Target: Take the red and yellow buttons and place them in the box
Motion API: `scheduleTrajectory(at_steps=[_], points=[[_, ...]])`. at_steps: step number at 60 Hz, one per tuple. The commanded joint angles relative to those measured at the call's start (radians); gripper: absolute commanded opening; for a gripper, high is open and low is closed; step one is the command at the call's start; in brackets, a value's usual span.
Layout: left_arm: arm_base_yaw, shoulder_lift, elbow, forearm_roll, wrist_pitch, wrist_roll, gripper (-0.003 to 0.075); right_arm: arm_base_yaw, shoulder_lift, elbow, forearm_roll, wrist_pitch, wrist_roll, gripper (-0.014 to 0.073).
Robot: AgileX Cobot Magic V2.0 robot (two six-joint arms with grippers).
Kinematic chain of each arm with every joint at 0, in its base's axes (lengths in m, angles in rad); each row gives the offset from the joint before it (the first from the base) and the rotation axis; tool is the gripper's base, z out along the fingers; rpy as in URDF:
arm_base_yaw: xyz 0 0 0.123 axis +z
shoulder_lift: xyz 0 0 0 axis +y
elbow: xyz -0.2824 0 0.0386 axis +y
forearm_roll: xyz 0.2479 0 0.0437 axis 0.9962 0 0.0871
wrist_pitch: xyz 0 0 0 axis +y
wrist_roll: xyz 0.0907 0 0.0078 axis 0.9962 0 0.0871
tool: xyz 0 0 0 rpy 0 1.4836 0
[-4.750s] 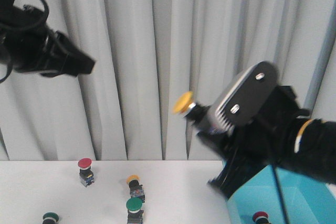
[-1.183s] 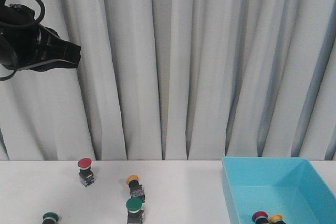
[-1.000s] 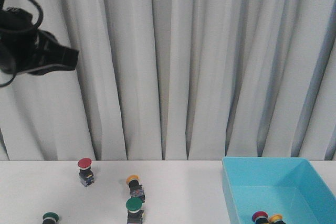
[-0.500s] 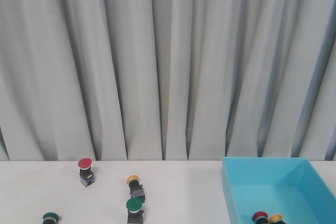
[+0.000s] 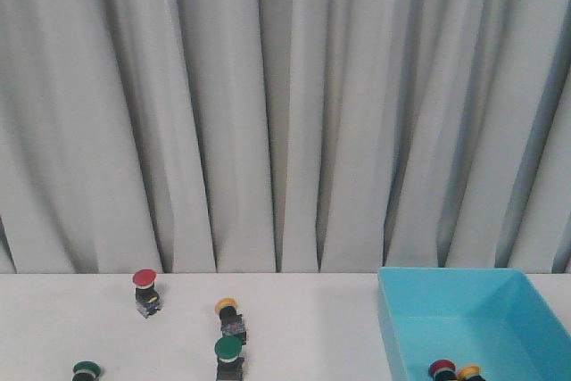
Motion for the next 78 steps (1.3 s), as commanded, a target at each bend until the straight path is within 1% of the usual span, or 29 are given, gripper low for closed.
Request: scheduleTrajectory(at_steps=[1, 6, 17, 33, 41, 78], points=[[0.054, -0.048, 0.01, 0.008, -0.028, -0.009, -0.0005, -0.002, -0.01, -0.028, 0.014, -0.065, -0.007, -0.0009], [0.08, -0.081, 0.011, 0.008, -0.002, -0.009, -0.0005, -0.002, -0.01, -0.028, 0.014, -0.065, -0.007, -0.0009], [0.076, -0.079, 0.011, 0.01, 0.022, -0.009, -0.0005, -0.002, -0.01, -0.028, 0.013, -0.061, -0.007, -0.0009], [0.046, -0.079, 0.011, -0.004, 0.016, -0.011, -0.0005, -0.002, -0.01, -0.028, 0.013, -0.061, -0.007, -0.0009], [0.046, -0.079, 0.011, -0.027, 0.006, -0.011, -0.0005, -0.002, -0.01, -0.028, 0.013, -0.061, -0.007, -0.0009], [0.051, -0.077, 0.008, -0.026, -0.002, -0.022, -0.0005, -0.002, -0.01, -0.028, 0.013, -0.061, -0.007, -0.0009]])
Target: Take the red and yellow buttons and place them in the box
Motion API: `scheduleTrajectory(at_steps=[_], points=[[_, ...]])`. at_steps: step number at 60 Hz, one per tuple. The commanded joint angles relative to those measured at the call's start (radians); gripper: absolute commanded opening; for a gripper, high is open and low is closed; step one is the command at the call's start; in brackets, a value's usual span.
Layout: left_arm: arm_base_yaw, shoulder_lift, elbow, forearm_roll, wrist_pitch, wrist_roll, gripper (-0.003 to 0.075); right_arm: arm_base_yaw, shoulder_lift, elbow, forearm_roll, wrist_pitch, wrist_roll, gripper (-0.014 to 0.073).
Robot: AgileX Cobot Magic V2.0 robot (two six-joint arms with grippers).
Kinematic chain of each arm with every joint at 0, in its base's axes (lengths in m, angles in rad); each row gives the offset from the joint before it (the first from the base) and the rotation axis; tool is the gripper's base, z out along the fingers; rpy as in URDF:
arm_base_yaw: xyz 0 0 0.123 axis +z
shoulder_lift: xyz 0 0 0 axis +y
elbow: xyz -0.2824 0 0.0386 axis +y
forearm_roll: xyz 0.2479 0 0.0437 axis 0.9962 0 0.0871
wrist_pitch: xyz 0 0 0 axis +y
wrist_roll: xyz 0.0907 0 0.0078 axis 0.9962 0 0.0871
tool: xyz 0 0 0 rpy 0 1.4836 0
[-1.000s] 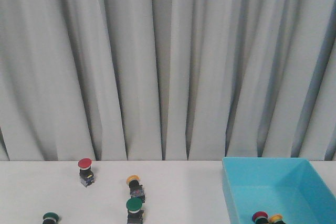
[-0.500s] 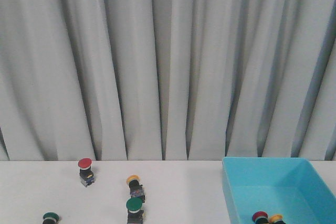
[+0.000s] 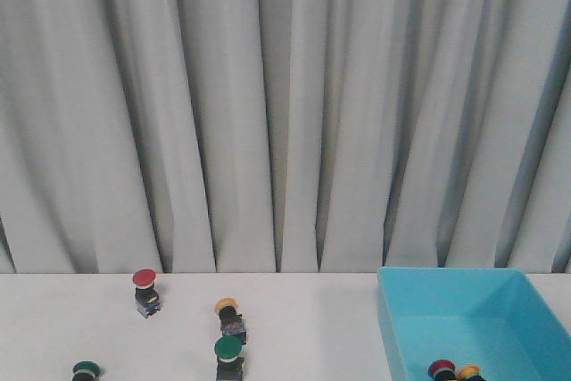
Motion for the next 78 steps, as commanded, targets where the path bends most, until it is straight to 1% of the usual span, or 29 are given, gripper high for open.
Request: scheduleTrajectory(at_steps=[1, 24, 28, 33, 37, 40, 47, 53, 57, 65, 75, 76, 78], points=[[-0.002, -0.014, 0.008, -0.011, -0.081, -0.01, -0.0005, -0.002, -0.01, -0.028, 0.012, -0.068, -0.007, -0.0009], [-0.002, -0.014, 0.008, -0.011, -0.081, -0.01, -0.0005, -0.003, -0.01, -0.028, 0.011, -0.07, -0.007, -0.0009], [-0.002, -0.014, 0.008, -0.011, -0.081, -0.01, -0.0005, -0.003, -0.009, -0.013, -0.015, -0.093, -0.007, -0.0009], [-0.002, -0.014, 0.008, -0.011, -0.081, -0.01, -0.0005, -0.002, -0.043, 0.044, -0.084, -0.106, -0.003, -0.0009], [-0.002, -0.014, 0.008, -0.011, -0.081, -0.01, -0.0005, -0.002, -0.108, 0.143, -0.141, -0.13, 0.019, -0.0009], [-0.002, -0.013, 0.008, -0.011, -0.081, -0.01, -0.0005, -0.002, -0.156, 0.218, -0.16, -0.165, 0.049, -0.0009], [-0.002, -0.013, 0.008, -0.011, -0.081, -0.01, -0.0005, -0.002, -0.296, 0.454, -0.218, -0.326, 0.135, -0.0009], [-0.002, -0.013, 0.008, -0.011, -0.081, -0.01, -0.0005, -0.002, -0.416, 0.651, -0.263, -0.446, 0.172, -0.0009], [-0.002, -0.013, 0.008, -0.011, -0.081, -0.01, -0.0005, -0.002, -0.491, 0.765, -0.278, -0.489, 0.19, -0.0009], [-0.002, -0.013, 0.008, -0.011, -0.081, -0.01, -0.0005, -0.002, -0.657, 0.966, -0.286, -0.497, 0.225, -0.0009], [-0.002, -0.013, 0.008, -0.011, -0.081, -0.01, -0.0005, -0.002, -0.863, 1.184, -0.383, -0.518, 0.302, -0.0009], [-0.002, -0.013, 0.008, -0.011, -0.081, -0.01, -0.0005, -0.002, -0.879, 1.193, -0.391, -0.513, 0.308, -0.0009], [-0.002, -0.013, 0.008, -0.011, -0.081, -0.01, -0.0005, -0.002, -0.914, 1.186, -0.41, -0.426, 0.317, -0.0009]])
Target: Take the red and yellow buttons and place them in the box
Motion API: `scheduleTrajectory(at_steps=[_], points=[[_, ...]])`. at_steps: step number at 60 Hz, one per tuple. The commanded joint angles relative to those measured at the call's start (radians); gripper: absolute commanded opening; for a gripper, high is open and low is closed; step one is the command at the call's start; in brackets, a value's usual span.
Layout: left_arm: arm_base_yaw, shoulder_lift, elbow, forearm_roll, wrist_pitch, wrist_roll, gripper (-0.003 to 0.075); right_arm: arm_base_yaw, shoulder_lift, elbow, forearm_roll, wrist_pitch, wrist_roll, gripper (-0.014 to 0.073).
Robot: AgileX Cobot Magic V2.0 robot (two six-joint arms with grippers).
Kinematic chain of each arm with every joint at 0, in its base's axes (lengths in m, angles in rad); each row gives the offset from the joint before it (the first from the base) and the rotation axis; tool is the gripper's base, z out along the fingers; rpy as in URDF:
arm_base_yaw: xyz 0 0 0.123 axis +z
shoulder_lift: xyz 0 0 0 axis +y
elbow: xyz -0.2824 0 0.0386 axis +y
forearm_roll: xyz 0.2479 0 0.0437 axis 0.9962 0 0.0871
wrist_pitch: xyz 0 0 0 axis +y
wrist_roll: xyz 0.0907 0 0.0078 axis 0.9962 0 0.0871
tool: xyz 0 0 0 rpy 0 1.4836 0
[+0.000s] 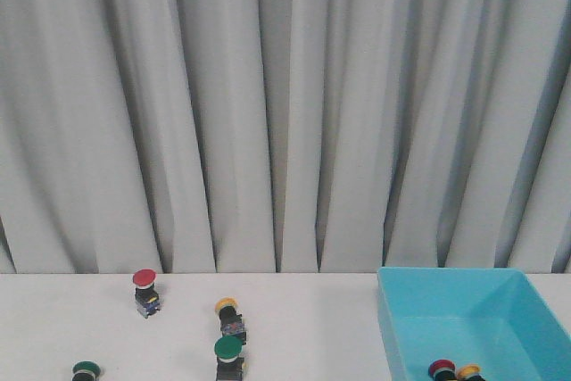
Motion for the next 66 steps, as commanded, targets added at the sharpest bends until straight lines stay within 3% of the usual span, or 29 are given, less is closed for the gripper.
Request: scheduleTrajectory(at_steps=[1, 6, 66], points=[[-0.002, -0.013, 0.008, -0.011, -0.081, -0.009, -0.0005, -0.002, -0.084, 0.026, -0.075, 0.007, 0.034, -0.0009], [-0.002, -0.013, 0.008, -0.011, -0.081, -0.009, -0.0005, -0.002, -0.13, 0.029, -0.098, 0.061, 0.027, -0.0009], [-0.002, -0.013, 0.008, -0.011, -0.081, -0.009, -0.0005, -0.002, -0.127, 0.029, -0.054, 0.048, 0.03, -0.0009]])
